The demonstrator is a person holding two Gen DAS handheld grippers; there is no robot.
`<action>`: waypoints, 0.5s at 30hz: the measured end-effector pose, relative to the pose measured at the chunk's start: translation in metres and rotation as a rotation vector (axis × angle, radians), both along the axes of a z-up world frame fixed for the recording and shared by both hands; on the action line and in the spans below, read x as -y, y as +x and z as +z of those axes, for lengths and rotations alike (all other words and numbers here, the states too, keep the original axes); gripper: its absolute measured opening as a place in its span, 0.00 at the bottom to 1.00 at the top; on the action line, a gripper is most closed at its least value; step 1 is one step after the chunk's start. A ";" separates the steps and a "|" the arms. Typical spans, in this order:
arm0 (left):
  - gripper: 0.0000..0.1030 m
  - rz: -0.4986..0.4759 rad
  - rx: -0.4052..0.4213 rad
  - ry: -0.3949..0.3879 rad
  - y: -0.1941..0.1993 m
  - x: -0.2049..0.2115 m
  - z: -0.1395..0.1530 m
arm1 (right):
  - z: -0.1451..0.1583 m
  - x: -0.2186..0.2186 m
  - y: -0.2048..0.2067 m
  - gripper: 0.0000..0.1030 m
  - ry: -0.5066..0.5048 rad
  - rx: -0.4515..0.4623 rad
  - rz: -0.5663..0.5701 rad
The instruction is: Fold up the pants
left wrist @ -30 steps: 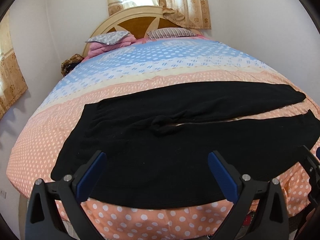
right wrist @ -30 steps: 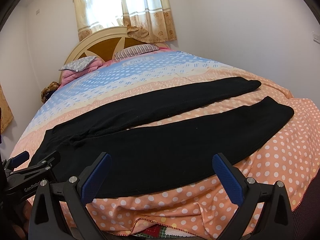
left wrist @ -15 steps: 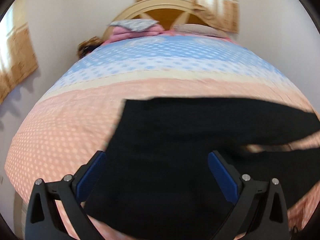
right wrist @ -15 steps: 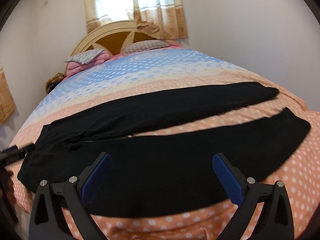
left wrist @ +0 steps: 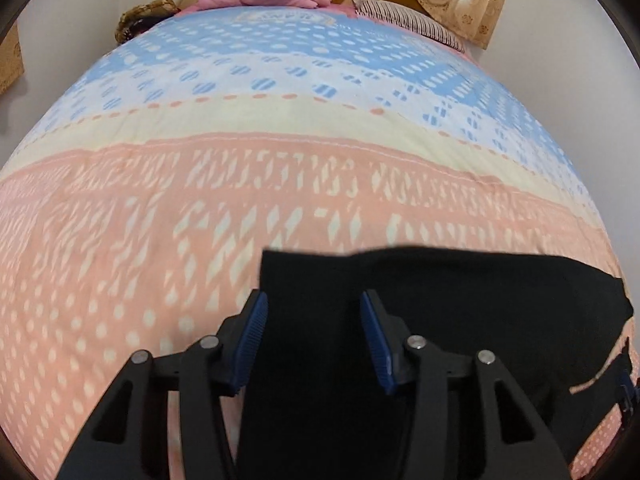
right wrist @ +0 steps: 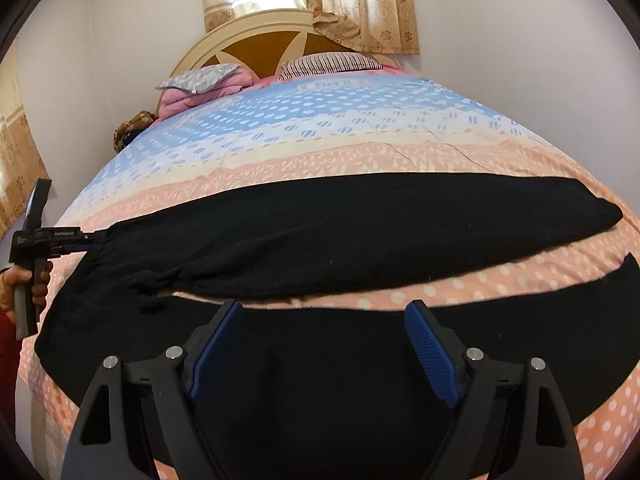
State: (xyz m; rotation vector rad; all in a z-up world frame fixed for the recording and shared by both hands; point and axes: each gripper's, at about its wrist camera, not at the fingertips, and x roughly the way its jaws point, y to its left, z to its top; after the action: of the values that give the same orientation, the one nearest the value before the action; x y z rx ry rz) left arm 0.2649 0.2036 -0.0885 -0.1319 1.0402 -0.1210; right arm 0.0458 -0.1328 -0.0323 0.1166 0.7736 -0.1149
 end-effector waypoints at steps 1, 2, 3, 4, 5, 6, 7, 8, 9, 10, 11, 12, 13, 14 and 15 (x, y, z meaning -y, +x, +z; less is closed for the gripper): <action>0.49 -0.001 -0.002 0.006 0.005 0.001 -0.002 | 0.001 0.002 0.004 0.81 -0.006 -0.003 0.009; 0.49 0.002 -0.003 0.012 0.010 0.001 -0.003 | 0.002 0.003 0.008 0.81 -0.009 -0.006 0.021; 0.49 0.004 -0.006 0.012 0.014 -0.002 -0.004 | 0.003 0.005 0.013 0.81 -0.009 -0.009 0.035; 0.49 0.010 -0.012 0.006 0.016 -0.003 -0.006 | 0.004 0.009 0.019 0.81 -0.002 -0.016 0.055; 0.49 0.015 -0.016 -0.006 0.019 -0.010 -0.007 | 0.006 0.012 0.026 0.79 0.000 -0.022 0.071; 0.49 0.021 -0.015 -0.019 0.020 -0.011 -0.007 | 0.009 0.016 0.035 0.76 -0.002 -0.027 0.093; 0.48 0.021 -0.010 -0.028 0.020 -0.015 -0.007 | 0.012 0.017 0.043 0.76 -0.007 -0.032 0.116; 0.48 0.018 -0.008 -0.028 0.021 -0.015 -0.007 | 0.016 0.019 0.055 0.76 -0.017 -0.038 0.159; 0.48 0.016 -0.008 -0.027 0.021 -0.016 -0.007 | 0.019 0.020 0.068 0.76 -0.038 -0.039 0.204; 0.49 0.016 -0.009 -0.024 0.019 -0.016 -0.008 | 0.021 0.019 0.075 0.76 -0.054 -0.040 0.232; 0.50 0.017 -0.006 -0.022 0.019 -0.016 -0.008 | 0.022 0.018 0.092 0.76 -0.087 -0.049 0.282; 0.52 0.014 -0.008 -0.018 0.020 -0.015 -0.009 | 0.020 0.019 0.104 0.76 -0.101 -0.062 0.312; 0.53 0.013 -0.010 -0.013 0.020 -0.014 -0.009 | 0.017 0.018 0.123 0.76 -0.115 -0.087 0.359; 0.54 0.012 -0.011 -0.008 0.021 -0.013 -0.010 | 0.013 0.019 0.137 0.76 -0.125 -0.111 0.394; 0.55 0.011 -0.014 -0.004 0.023 -0.011 -0.010 | 0.008 0.018 0.150 0.76 -0.136 -0.133 0.425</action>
State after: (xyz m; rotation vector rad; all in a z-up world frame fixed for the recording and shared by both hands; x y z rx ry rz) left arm 0.2881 0.2149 -0.0982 -0.1422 1.0529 -0.1118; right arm 0.1956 -0.1511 -0.0240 -0.1871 0.9047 0.2300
